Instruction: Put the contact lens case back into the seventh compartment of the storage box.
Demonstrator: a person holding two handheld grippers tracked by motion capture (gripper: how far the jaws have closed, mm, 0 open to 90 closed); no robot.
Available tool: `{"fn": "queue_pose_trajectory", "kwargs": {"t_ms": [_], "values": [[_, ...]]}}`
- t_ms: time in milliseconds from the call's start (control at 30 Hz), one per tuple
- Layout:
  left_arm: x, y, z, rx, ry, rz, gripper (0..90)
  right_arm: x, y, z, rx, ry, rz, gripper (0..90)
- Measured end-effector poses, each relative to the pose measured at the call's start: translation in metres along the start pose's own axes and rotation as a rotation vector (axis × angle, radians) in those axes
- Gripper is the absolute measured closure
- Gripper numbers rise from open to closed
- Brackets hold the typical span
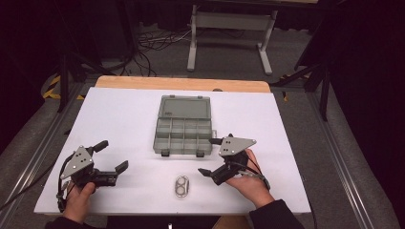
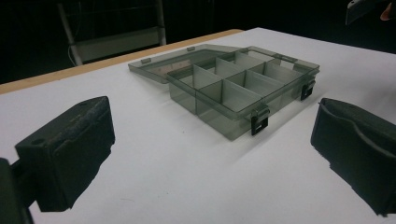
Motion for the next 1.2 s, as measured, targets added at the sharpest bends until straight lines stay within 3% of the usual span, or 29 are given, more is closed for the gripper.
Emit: {"fn": "queue_pose_trajectory", "kwargs": {"t_ms": [400,1200], "values": [[-0.001,0.0,0.0,0.008,0.003,-0.008,0.6,0.018,-0.008,-0.011,0.029,-0.08,0.031,2.5],[-0.001,0.001,0.0,0.015,0.007,-0.01,0.6,0.043,-0.008,-0.023,0.107,-0.184,0.11,7.4]]}}
Point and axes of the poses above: each handheld gripper's, and its own axes: z roughly backward along the jaws, y roughly out of its underside, x roughly to its left, the point moved 10 cm from there along -z, roughly forward along the jaws, and after that the axes turned 11 degrees about y, right-handed, at the moved point
